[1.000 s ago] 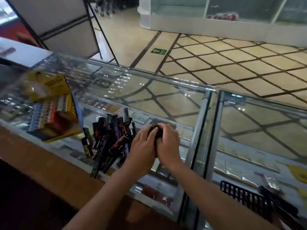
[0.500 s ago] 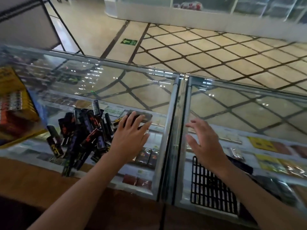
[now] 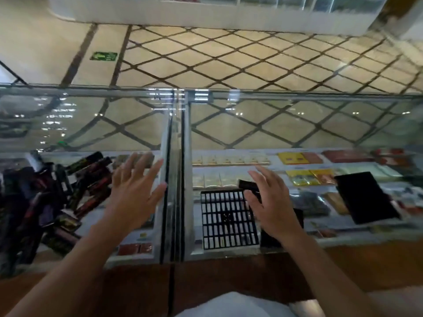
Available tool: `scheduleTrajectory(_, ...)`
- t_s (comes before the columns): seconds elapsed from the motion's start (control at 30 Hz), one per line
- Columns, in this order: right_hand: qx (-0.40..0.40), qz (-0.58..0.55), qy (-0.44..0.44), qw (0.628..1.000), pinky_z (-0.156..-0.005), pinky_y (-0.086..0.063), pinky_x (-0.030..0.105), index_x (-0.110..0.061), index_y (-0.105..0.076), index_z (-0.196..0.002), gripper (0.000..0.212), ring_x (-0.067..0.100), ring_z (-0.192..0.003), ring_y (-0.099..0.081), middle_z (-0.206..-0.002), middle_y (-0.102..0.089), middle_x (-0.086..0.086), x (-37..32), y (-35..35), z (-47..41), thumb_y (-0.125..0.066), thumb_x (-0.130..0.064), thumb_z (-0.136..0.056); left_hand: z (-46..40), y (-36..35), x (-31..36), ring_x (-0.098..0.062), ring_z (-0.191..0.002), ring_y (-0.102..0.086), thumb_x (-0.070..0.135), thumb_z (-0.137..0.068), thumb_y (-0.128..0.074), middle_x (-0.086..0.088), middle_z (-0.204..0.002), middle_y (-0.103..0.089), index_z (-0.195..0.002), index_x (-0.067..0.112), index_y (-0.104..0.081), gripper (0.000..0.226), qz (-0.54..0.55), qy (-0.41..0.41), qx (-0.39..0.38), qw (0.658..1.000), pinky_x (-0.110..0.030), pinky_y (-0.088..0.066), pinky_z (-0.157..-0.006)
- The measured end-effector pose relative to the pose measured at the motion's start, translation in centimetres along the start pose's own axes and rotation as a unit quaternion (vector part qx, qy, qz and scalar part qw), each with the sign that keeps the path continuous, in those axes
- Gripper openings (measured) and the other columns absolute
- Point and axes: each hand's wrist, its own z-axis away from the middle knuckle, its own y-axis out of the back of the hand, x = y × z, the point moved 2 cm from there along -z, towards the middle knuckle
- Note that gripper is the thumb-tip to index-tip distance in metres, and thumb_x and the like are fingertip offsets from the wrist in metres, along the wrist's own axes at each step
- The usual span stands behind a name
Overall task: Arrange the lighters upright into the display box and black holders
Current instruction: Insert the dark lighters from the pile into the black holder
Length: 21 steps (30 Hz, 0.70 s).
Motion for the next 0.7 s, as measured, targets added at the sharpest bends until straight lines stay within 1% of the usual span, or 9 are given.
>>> scheduleTrajectory(0.1, 0.000, 0.017, -0.022, 1.000, -0.116, -0.026, 0.051, -0.026, -0.040, -0.147, 0.061, 0.018, -0.145, -0.025, -0.155, -0.033, -0.004, 2.4, 1.1, 1.5, -0.031, -0.059, -0.096, 0.4, -1.6, 6.9, -0.014, -0.149, 0.022, 0.071, -0.091, -0.007, 0.005, -0.166, 0.003, -0.156, 0.039, -0.007, 0.072, 0.062, -0.034, -0.037, 0.997, -0.041, 0.005, -0.119)
scheduleTrajectory(0.17, 0.002, 0.033, -0.015, 0.999, -0.116, -0.027, 0.051, -0.027, -0.036, -0.149, 0.060, 0.017, -0.145, -0.026, -0.155, -0.033, -0.004, 3.2, 1.7, 2.5, -0.032, -0.057, -0.097, 0.9, -2.6, 10.7, -0.013, -0.148, 0.025, 0.074, -0.090, -0.003, 0.007, -0.166, 0.008, -0.156, 0.040, -0.001, 0.074, 0.065, -0.075, -0.055, 0.994, -0.040, 0.009, -0.118)
scheduleTrajectory(0.2, 0.004, 0.045, -0.005, 0.999, -0.116, -0.026, 0.051, -0.026, -0.035, -0.150, 0.061, 0.017, -0.145, -0.026, -0.156, -0.032, -0.003, 3.4, 2.0, 3.1, -0.032, -0.057, -0.098, 1.2, -3.2, 12.1, -0.016, -0.149, 0.023, 0.074, -0.091, -0.004, 0.006, -0.167, 0.007, -0.157, 0.040, -0.003, 0.075, 0.058, -0.095, -0.064, 0.992, -0.042, 0.007, -0.120)
scheduleTrajectory(0.27, -0.003, 0.078, 0.009, 0.997, -0.118, -0.022, 0.053, -0.025, -0.030, -0.153, 0.062, 0.018, -0.148, -0.022, -0.160, -0.026, -0.001, 3.5, 2.1, 4.2, -0.029, -0.057, -0.100, 1.6, -4.2, 14.2, -0.023, -0.153, 0.010, 0.072, -0.093, -0.006, 0.002, -0.167, -0.002, -0.157, 0.038, -0.010, 0.073, 0.024, -0.131, -0.076, 0.988, -0.050, -0.005, -0.123)
scheduleTrajectory(0.33, -0.027, 0.109, 0.010, 0.994, -0.120, -0.018, 0.055, -0.027, -0.025, -0.156, 0.063, 0.020, -0.151, -0.017, -0.163, -0.020, 0.000, 3.8, 1.6, 5.0, -0.027, -0.058, -0.100, 1.8, -4.6, 15.4, -0.029, -0.153, -0.007, 0.070, -0.096, -0.009, -0.003, -0.166, -0.015, -0.156, 0.033, -0.021, 0.072, -0.016, -0.156, -0.081, 0.984, -0.054, -0.018, -0.120)
scheduleTrajectory(0.37, -0.037, 0.120, 0.009, 0.992, -0.120, -0.017, 0.055, -0.028, -0.023, -0.156, 0.063, 0.020, -0.151, -0.015, -0.164, -0.018, 0.000, 3.9, 1.2, 5.2, -0.028, -0.057, -0.101, 1.9, -4.7, 15.6, -0.030, -0.152, -0.012, 0.069, -0.096, -0.012, -0.004, -0.165, -0.020, -0.156, 0.031, -0.025, 0.072, -0.029, -0.162, -0.085, 0.983, -0.054, -0.020, -0.118)
scheduleTrajectory(0.5, -0.044, 0.136, 0.010, 0.990, -0.119, -0.019, 0.055, -0.029, -0.024, -0.156, 0.060, 0.020, -0.152, -0.014, -0.164, -0.019, 0.000, 4.2, 0.3, 5.0, -0.030, -0.052, -0.101, 1.6, -4.9, 15.0, -0.031, -0.151, -0.018, 0.067, -0.097, -0.016, -0.005, -0.163, -0.025, -0.155, 0.029, -0.027, 0.070, -0.045, -0.180, -0.082, 0.979, -0.051, -0.018, -0.118)
scheduleTrajectory(0.6, -0.034, 0.137, 0.010, 0.990, -0.122, -0.013, 0.053, -0.027, -0.024, -0.156, 0.059, 0.019, -0.152, -0.011, -0.165, -0.015, 0.000, 4.0, 0.2, 3.9, -0.033, -0.050, -0.102, 1.4, -4.6, 14.1, -0.030, -0.152, -0.016, 0.068, -0.097, -0.019, -0.003, -0.164, -0.022, -0.155, 0.032, -0.021, 0.068, -0.051, -0.189, -0.084, 0.977, -0.049, -0.011, -0.118)
scheduleTrajectory(0.7, -0.039, 0.138, 0.039, 0.989, -0.123, -0.008, 0.052, -0.027, -0.018, -0.157, 0.061, 0.023, -0.152, -0.012, -0.165, -0.014, -0.001, 3.3, 0.0, 2.3, -0.032, -0.047, -0.101, 1.4, -4.1, 12.9, -0.029, -0.151, -0.019, 0.069, -0.097, -0.015, -0.002, -0.163, -0.023, -0.155, 0.032, -0.020, 0.069, -0.058, -0.192, -0.087, 0.976, -0.047, -0.011, -0.118)
